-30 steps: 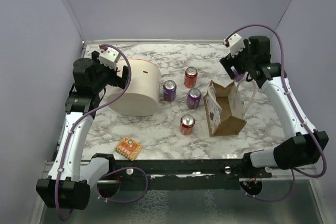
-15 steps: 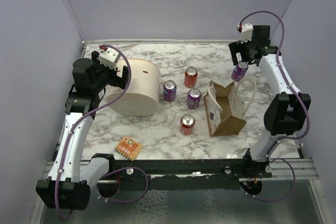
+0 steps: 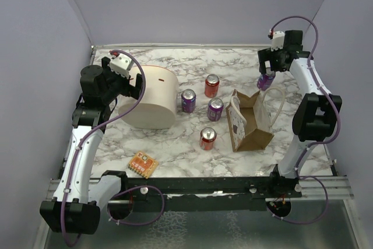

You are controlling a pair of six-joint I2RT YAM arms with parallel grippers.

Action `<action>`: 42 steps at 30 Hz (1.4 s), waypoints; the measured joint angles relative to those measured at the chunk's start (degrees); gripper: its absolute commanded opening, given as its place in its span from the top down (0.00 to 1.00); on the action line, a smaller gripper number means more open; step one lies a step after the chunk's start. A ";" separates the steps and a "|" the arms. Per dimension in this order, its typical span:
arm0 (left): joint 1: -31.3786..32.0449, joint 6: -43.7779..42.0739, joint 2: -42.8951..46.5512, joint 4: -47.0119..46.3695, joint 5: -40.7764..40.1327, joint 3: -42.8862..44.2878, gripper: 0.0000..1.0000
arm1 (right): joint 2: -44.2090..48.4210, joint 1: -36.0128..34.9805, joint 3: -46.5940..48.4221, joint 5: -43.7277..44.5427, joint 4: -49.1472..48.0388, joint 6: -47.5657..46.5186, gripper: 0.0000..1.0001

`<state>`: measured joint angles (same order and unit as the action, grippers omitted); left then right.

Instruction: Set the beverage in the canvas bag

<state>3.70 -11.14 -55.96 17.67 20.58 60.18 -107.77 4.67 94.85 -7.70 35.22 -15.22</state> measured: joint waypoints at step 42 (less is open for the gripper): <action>0.00 -0.70 0.07 0.00 0.94 0.00 0.01 | -7.26 4.70 1.55 -9.97 2.05 0.35 0.58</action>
<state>3.70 -11.84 -55.90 17.67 21.52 60.18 -115.02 9.37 96.40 -17.67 37.28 -14.87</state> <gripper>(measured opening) 0.991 0.646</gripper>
